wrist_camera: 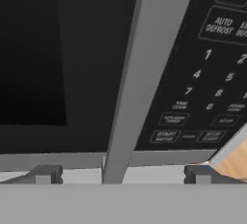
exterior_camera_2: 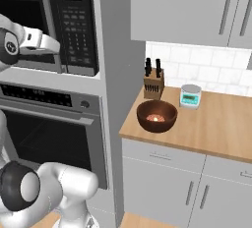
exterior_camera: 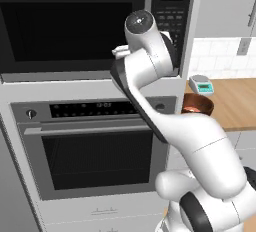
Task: Open the microwave, place the bowl with waffle inside the microwave, then close the microwave door and turn it on.
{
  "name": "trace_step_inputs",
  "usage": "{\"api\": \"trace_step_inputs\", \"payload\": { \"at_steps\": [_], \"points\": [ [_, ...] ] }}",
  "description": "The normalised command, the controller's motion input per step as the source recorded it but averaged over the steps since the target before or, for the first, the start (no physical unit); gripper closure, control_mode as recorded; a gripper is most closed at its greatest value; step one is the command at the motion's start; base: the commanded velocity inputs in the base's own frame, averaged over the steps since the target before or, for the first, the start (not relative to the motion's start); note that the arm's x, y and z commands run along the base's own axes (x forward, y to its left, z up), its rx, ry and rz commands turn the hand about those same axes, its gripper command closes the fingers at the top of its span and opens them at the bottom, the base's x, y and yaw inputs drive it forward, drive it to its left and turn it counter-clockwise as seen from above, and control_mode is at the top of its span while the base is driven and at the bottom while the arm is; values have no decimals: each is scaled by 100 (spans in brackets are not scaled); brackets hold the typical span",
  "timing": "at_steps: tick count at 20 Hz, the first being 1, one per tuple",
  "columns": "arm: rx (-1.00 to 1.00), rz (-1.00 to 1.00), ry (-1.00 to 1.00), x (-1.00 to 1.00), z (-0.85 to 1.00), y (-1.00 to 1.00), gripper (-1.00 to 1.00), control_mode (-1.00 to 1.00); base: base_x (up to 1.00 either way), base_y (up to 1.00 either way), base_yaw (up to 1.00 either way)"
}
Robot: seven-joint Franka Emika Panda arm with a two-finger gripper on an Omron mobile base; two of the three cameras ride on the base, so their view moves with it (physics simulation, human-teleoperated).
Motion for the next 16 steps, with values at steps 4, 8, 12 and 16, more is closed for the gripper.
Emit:
{"api": "trace_step_inputs", "payload": {
  "at_steps": [4,8,12,16],
  "points": [
    [0,0,-17,61,-20,0,-100,-100,0,0,0],
    [0,0,-20,65,-26,0,-100,-100,0,0,0],
    [0,0,-17,69,-24,0,-100,-100,0,0,0],
    [0,3,-20,71,-33,-5,-100,-100,0,0,0]
  ]
}}
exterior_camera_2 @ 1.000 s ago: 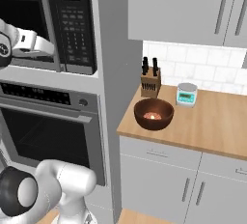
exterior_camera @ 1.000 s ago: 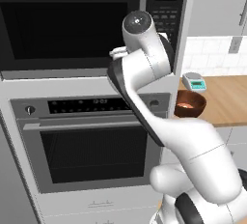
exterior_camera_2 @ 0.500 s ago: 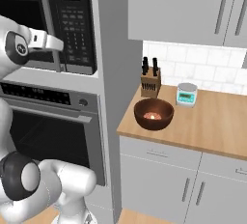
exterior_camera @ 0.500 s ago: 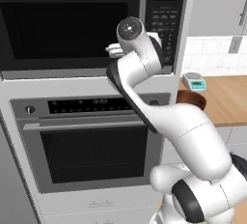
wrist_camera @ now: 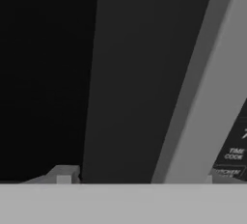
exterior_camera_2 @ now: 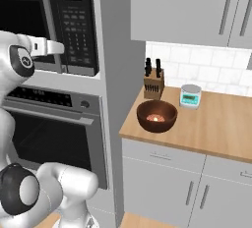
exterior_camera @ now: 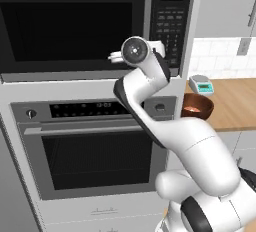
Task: Open the microwave, place the bowl with waffle inside the microwave, then close the microwave door and turn it on.
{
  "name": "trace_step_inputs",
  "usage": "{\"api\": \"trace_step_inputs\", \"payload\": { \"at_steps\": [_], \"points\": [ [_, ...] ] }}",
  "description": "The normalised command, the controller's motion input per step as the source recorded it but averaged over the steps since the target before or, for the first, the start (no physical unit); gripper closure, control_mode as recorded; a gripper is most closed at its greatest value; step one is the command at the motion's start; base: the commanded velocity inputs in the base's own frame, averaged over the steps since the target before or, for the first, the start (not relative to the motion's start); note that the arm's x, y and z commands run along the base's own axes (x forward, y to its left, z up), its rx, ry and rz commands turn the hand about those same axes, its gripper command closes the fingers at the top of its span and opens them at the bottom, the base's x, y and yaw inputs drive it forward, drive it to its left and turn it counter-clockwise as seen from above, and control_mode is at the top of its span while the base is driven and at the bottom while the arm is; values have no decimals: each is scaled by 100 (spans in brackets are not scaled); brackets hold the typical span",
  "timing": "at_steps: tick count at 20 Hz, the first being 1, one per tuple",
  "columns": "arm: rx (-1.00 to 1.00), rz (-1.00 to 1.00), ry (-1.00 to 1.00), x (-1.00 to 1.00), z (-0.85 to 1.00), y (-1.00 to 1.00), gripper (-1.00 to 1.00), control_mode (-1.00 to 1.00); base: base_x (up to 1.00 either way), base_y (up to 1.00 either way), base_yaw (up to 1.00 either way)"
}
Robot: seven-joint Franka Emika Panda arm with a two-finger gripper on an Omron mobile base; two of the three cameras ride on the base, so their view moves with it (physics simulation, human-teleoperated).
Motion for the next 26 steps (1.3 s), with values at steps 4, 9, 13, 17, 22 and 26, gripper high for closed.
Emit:
{"api": "trace_step_inputs", "payload": {
  "at_steps": [4,9,13,17,22,26],
  "points": [
    [0,9,-22,74,-37,0,100,-100,0,0,0],
    [5,19,-20,68,-33,2,100,-100,0,0,0],
    [14,26,-5,24,-14,51,100,-100,0,0,0],
    [6,19,0,-1,0,97,100,-100,0,0,0],
    [0,11,3,-41,0,100,100,-100,0,0,0],
    [-13,1,18,-94,2,100,100,-100,0,0,0]
  ]
}}
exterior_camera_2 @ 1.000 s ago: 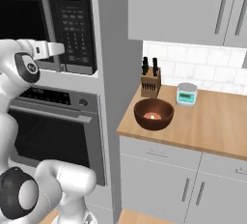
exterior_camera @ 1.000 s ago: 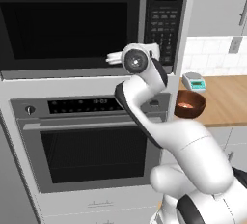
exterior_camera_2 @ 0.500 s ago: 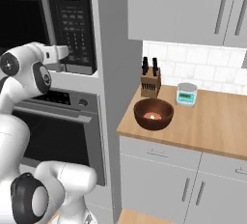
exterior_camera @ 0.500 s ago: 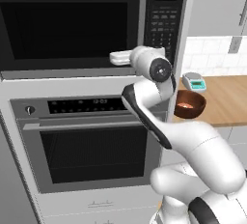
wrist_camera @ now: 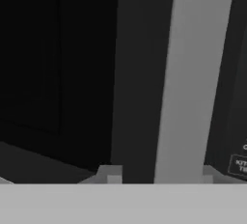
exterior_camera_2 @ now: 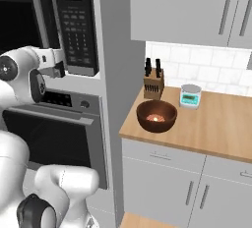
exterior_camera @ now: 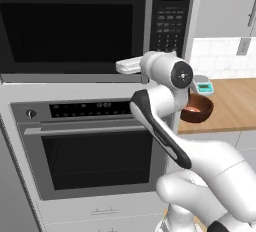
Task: Open the microwave, place the bowl with waffle inside the microwave, then close the microwave door and turn it on.
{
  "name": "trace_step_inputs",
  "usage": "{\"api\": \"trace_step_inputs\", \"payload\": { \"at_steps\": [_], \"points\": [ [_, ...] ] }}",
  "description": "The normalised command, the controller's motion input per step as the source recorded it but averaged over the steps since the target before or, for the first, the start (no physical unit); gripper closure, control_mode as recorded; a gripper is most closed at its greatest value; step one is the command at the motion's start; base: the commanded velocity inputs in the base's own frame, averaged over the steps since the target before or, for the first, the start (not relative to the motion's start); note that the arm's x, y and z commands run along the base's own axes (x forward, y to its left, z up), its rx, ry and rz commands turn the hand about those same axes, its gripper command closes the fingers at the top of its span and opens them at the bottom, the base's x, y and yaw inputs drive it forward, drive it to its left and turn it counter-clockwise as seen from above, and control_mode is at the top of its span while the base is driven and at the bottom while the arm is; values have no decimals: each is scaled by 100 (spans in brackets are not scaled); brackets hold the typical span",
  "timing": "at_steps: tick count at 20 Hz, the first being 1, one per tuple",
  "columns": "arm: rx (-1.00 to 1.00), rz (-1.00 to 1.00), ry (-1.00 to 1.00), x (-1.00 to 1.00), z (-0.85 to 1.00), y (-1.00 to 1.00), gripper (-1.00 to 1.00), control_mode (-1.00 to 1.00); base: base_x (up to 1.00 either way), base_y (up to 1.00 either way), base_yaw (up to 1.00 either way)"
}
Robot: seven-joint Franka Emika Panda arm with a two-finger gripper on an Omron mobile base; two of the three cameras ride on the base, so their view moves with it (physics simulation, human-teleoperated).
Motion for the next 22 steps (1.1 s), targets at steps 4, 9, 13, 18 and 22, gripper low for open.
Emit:
{"api": "trace_step_inputs", "payload": {
  "at_steps": [4,9,13,18,22],
  "points": [
    [-23,4,25,-100,5,100,100,-100,0,0,0],
    [-35,9,32,-100,11,100,100,-100,0,0,0],
    [-31,7,15,-100,0,100,100,-100,0,0,0],
    [-31,3,7,-100,-2,100,100,-100,0,0,0],
    [-32,3,6,-100,-13,100,-100,-100,0,0,0]
  ]
}}
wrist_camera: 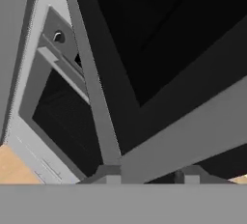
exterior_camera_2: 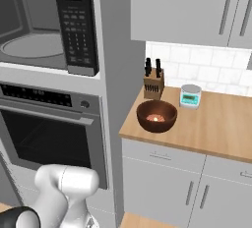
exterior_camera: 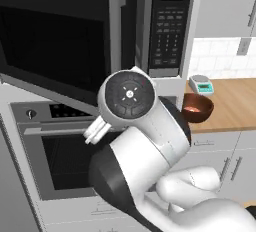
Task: Open the microwave, place the bowl with waffle inside the microwave, then close the microwave door and turn it on.
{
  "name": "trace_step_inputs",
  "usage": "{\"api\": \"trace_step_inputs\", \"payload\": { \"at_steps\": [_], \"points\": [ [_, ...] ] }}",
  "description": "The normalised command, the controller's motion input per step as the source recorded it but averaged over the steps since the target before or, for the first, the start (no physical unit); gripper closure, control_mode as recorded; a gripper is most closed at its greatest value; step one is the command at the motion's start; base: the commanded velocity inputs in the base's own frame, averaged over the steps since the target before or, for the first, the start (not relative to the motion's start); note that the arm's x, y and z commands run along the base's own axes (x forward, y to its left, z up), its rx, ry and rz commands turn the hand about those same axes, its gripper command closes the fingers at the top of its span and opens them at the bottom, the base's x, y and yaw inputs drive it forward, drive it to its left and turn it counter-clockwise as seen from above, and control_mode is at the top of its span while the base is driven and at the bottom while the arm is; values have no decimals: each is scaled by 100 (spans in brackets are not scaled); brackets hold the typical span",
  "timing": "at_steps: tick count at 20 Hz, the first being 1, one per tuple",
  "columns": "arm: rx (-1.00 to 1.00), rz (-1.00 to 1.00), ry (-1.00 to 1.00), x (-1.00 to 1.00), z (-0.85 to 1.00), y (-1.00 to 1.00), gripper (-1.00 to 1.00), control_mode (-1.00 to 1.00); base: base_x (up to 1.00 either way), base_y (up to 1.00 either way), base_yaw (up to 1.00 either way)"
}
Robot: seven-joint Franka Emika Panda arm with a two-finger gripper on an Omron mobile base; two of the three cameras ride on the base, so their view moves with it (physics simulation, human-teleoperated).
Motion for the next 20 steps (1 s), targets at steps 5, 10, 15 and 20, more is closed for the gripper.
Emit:
{"api": "trace_step_inputs", "payload": {
  "at_steps": [5,10,15,20],
  "points": [
    [-6,18,0,-100,-10,-13,-100,-100,0,0,0],
    [17,18,0,-100,0,-96,-100,-100,0,0,0],
    [33,12,12,-6,1,-100,-100,-100,0,0,0],
    [41,29,28,74,0,-75,-100,-100,0,0,0]
  ]
}}
